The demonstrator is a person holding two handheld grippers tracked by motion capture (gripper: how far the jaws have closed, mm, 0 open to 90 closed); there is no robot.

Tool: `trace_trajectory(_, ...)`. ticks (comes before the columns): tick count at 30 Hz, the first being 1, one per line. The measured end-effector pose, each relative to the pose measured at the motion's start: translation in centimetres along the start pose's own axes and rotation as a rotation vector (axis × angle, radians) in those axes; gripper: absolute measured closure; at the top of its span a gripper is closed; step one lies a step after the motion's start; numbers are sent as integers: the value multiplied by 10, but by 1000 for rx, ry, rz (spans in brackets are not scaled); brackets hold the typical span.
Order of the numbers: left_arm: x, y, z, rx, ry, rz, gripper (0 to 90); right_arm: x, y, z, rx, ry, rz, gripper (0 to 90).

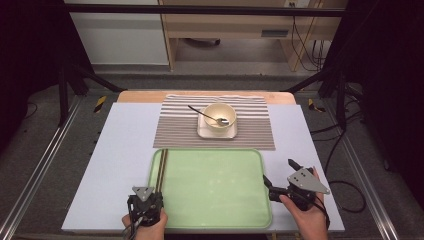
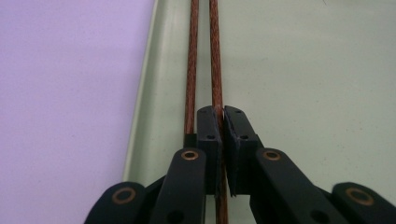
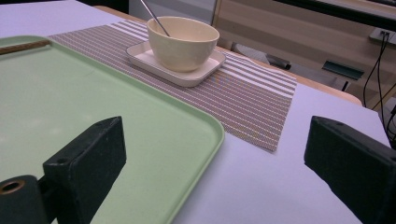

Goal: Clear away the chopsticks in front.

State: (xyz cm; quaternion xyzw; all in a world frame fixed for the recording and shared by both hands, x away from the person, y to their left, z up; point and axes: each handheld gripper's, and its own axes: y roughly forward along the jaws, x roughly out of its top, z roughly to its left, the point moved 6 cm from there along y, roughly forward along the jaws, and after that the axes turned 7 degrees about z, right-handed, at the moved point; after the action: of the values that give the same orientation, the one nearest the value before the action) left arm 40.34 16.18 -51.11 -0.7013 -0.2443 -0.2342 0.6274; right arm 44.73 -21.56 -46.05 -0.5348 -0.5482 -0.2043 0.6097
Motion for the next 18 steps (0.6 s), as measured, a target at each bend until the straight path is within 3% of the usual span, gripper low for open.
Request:
trace_trajectory(11, 1, 0, 0, -2, -9, -7, 848, 0, 0, 0, 1, -2, 1, 57)
trace_trajectory(18, 4, -6, 1, 4, -20, -50, 780, 0, 0, 0, 0, -2, 0, 57)
